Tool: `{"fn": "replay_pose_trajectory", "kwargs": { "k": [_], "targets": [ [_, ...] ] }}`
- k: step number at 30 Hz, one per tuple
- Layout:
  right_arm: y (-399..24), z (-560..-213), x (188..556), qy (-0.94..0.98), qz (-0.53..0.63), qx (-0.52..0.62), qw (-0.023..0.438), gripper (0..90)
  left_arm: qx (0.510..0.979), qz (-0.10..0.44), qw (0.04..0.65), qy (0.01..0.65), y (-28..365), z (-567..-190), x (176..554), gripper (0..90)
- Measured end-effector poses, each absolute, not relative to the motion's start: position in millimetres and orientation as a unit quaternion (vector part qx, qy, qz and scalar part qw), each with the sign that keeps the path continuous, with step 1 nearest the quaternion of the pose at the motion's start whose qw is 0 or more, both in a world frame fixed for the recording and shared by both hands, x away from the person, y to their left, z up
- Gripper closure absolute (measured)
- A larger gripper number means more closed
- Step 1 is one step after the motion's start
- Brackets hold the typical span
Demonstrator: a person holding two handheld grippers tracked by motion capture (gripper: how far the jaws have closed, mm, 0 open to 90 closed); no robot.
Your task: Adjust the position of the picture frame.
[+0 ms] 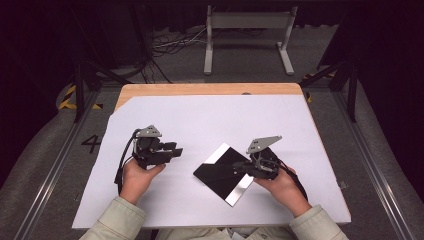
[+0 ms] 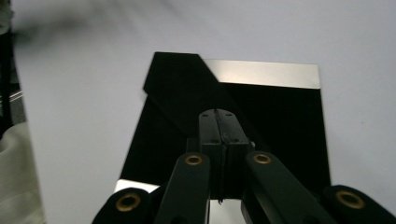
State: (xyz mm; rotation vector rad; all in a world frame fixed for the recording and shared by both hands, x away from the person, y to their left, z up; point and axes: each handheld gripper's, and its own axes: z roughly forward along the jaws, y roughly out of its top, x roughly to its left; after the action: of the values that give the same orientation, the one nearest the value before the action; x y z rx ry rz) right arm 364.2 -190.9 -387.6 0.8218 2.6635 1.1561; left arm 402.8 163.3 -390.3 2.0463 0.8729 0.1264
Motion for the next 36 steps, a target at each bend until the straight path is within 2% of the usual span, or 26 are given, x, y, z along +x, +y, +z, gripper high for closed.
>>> {"fn": "replay_pose_trajectory", "kwargs": {
  "k": [14, 31, 36],
  "targets": [
    [-181.1, -392.9, 328.7, 0.902, 0.364, 0.228, 0.038, 89.9, 0.825, 0.047, 0.439, 0.352, 162.3, -391.5, 404.0, 59.8],
    [-153.8, -415.5, 310.4, 0.93, 0.32, 0.182, 0.014, 89.9, 0.826, 0.045, 0.44, 0.349, 162.6, -392.4, 405.3, 58.7],
    [-148.1, -421.6, 307.2, 0.937, 0.301, 0.176, 0.02, 89.9, 0.825, 0.044, 0.441, 0.35, 162.6, -392.2, 404.9, 58.4]
  ]
}}
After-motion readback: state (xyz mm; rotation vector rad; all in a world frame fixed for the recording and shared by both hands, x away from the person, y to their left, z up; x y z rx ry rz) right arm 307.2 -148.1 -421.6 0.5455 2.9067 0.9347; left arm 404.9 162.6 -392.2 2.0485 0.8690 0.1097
